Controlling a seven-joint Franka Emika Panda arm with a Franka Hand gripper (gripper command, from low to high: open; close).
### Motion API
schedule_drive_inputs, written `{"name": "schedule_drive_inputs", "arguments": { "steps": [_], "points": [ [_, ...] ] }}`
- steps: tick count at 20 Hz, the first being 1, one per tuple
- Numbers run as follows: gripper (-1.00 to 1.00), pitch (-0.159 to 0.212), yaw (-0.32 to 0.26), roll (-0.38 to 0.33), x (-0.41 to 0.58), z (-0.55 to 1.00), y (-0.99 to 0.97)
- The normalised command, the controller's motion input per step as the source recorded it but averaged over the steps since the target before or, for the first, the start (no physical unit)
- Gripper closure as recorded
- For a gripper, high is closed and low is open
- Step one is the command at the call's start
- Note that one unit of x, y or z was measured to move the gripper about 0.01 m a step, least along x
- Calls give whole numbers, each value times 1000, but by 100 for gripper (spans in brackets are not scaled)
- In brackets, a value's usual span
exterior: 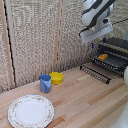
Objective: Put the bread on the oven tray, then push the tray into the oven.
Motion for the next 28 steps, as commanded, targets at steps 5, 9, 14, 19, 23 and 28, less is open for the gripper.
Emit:
{"name": "schedule_drive_inputs", "arguments": {
  "steps": [5,9,14,19,23,28],
  "points": [
    [-100,0,230,-349,-190,-23,-67],
    [-100,0,235,-339,-156,-23,-72],
    [-100,0,267,-289,-50,-71,-76],
    [-100,0,292,-246,0,-93,-66],
    [-100,3,274,-271,-14,-78,-63],
    [-100,75,170,-358,-112,-89,45]
  ]
}}
